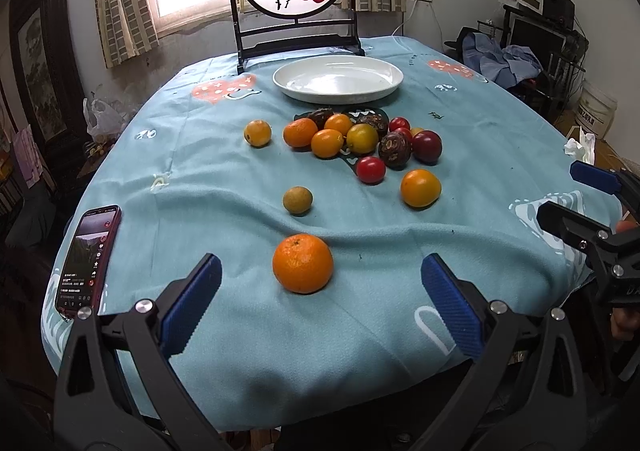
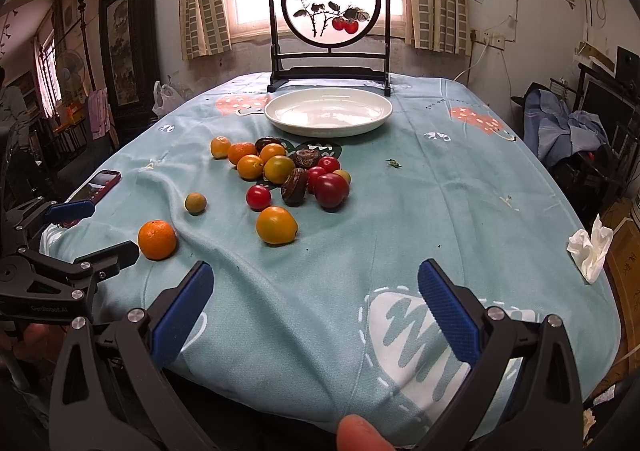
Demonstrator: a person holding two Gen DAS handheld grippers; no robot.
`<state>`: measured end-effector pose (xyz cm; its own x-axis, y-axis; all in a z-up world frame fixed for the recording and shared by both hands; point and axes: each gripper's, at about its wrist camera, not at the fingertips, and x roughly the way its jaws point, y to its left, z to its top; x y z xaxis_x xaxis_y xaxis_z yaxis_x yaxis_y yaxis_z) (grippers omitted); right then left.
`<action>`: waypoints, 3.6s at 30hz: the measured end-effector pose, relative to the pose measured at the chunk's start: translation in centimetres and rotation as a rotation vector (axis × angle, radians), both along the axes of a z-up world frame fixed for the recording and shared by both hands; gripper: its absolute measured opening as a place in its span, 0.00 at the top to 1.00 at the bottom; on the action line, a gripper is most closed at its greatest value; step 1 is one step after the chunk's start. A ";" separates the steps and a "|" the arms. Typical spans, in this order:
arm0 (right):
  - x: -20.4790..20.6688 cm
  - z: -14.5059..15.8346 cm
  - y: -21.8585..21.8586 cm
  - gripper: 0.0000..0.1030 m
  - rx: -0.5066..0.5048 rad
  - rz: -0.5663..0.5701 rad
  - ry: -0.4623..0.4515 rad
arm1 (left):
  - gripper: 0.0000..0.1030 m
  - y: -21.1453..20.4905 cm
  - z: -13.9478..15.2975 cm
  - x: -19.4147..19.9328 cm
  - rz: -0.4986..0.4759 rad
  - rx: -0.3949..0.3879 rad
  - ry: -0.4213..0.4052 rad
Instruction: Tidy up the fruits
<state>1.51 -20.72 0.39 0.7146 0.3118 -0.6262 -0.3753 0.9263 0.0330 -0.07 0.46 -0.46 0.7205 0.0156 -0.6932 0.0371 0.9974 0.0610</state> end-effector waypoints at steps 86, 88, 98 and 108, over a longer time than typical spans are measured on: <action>10.1 -6.6 7.2 0.43 0.001 0.174 0.239 | 0.07 4.7 -3.1 3.1 -0.084 -0.058 0.020; 10.2 -6.7 6.9 0.49 0.008 0.167 0.235 | 0.11 4.5 -3.3 3.3 -0.113 -0.064 0.017; 10.7 -6.8 5.7 0.59 0.077 0.155 0.255 | 0.43 3.8 -5.3 4.7 -0.167 -0.093 0.085; 11.0 -6.7 5.4 0.59 0.098 0.166 0.272 | 0.55 4.0 -5.4 5.3 -0.225 -0.144 0.119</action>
